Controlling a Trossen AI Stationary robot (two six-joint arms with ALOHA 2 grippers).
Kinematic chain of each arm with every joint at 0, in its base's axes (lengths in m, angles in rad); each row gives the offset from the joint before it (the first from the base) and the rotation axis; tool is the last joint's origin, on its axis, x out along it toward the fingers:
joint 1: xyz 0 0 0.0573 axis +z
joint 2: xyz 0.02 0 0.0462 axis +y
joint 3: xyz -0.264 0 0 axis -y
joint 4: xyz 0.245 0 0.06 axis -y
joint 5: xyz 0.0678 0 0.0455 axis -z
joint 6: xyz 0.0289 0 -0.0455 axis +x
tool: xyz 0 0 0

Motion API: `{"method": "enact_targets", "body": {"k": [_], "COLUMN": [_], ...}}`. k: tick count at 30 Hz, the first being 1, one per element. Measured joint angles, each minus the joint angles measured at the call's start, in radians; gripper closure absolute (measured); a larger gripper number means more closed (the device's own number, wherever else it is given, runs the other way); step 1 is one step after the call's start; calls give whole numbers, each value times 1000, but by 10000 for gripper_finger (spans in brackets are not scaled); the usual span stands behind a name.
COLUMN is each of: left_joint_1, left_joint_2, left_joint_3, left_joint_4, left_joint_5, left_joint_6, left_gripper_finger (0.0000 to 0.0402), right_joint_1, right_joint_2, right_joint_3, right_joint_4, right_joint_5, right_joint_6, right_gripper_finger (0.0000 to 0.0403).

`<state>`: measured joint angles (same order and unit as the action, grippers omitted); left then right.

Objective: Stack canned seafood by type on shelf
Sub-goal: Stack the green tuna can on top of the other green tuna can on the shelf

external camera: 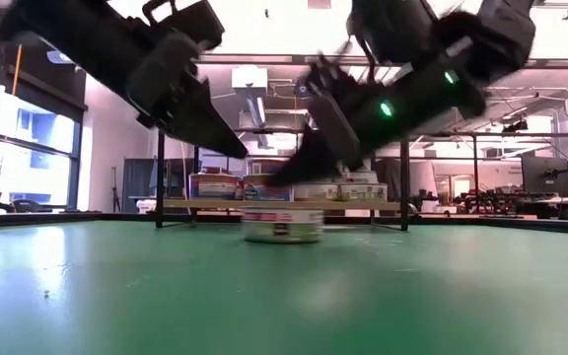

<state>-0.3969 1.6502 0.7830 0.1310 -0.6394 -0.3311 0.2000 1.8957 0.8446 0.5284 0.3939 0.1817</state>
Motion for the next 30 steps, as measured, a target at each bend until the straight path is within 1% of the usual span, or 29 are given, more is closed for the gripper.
{"method": "enact_targets", "body": {"k": [2,4,6,8,10,13,15,17,18,20,24,26,27,29,30], "left_joint_1": [-16,-31,-45,-59,-67,-70,-66,-59,-53,-40,-4,13,21,39,47], "left_joint_2": [-23,-49,-67,-76,-76,-77,-76,-76,-76,-76,-76,-70,-69,-58,-53], "left_joint_3": [0,0,0,0,0,-19,-36,-60,-80,-124,-224,-266,-283,-300,-307], "left_joint_4": [-19,-65,-96,-126,-141,-129,-128,-110,-90,-45,143,241,281,341,346], "left_joint_5": [-2,-11,-33,-69,-96,-102,-102,-96,-85,-48,59,96,108,130,138], "left_joint_6": [-20,-46,-74,-96,-112,-130,-141,-152,-162,-185,-208,-209,-209,-218,-219], "left_gripper_finger": [401,401,402,401,402,401,402,402,401,401,402,402,402,402,402], "right_joint_1": [8,18,26,36,42,45,45,45,45,45,38,33,30,26,23], "right_joint_2": [-3,-31,-88,-171,-261,-398,-477,-522,-528,-524,-417,-345,-312,-237,-199], "right_joint_3": [40,48,41,18,-17,-82,-138,-212,-256,-344,-497,-519,-518,-494,-472], "right_joint_4": [9,-1,-13,-58,-146,-295,-336,-336,-317,-216,140,304,358,388,385], "right_joint_5": [6,9,10,13,4,-29,-71,-112,-128,-145,-163,-163,-163,-163,-168], "right_joint_6": [-63,-126,-165,-180,-171,-120,-83,-68,-70,-85,-92,-100,-104,-108,-112], "right_gripper_finger": [257,253,244,229,209,169,140,114,104,90,79,75,71,62,56]}}
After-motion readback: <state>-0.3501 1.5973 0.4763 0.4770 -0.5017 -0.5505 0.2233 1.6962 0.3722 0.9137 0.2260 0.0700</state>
